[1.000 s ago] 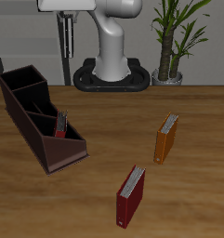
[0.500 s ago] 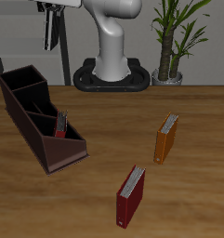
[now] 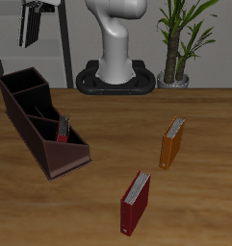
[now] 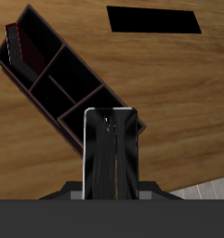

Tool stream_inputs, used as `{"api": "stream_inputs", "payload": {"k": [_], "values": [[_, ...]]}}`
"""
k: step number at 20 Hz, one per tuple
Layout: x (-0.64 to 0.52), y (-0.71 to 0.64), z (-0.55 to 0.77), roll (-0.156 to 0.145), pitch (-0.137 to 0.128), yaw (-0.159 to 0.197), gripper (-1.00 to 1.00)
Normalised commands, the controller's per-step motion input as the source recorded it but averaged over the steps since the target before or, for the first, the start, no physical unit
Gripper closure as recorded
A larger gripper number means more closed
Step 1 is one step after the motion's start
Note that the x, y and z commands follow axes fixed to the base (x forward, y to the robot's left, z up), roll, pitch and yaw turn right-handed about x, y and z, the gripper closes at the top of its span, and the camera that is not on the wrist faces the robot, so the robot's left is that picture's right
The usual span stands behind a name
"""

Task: Place the left red book into the right desk caddy's left compartment and place the striped book into the right desk caddy's right compartment

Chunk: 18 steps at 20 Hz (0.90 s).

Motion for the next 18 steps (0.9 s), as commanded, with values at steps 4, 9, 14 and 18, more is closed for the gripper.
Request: {"api": "stream_inputs", "payload": {"k": [4,9,14,18], "values": [[0.15,-0.41,0.18,0.009,0.010,0.050,1.00],[0.25,-0.27,0.04,0.093,0.065,0.018,1.00],[0.16,-0.02,0.01,0.104,0.022,0.020,1.00],[0.25,-0.07,-0.02,0.041,0.033,-0.053,1.00]]}}
